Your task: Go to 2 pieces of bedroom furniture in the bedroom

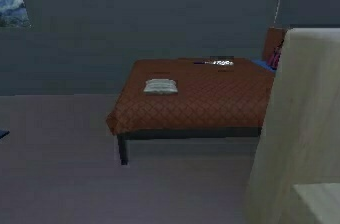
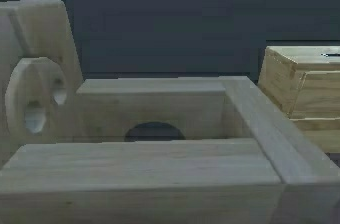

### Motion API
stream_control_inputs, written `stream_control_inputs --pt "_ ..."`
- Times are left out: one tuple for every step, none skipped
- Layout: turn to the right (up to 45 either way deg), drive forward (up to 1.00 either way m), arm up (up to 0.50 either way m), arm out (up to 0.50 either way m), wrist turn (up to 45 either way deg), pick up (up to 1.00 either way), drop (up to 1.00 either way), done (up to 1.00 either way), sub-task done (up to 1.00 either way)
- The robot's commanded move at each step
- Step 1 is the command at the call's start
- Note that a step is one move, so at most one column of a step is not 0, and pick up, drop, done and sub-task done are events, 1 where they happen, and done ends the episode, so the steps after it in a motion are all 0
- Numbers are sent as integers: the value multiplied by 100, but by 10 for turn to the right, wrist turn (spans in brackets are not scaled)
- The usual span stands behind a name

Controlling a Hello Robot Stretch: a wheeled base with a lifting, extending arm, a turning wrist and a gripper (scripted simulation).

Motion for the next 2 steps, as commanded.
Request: stream_control_inputs --pt "-30 0 0 0 0 0 0 0 0" --pt "0 100 0 0 0 0 0 0 0"
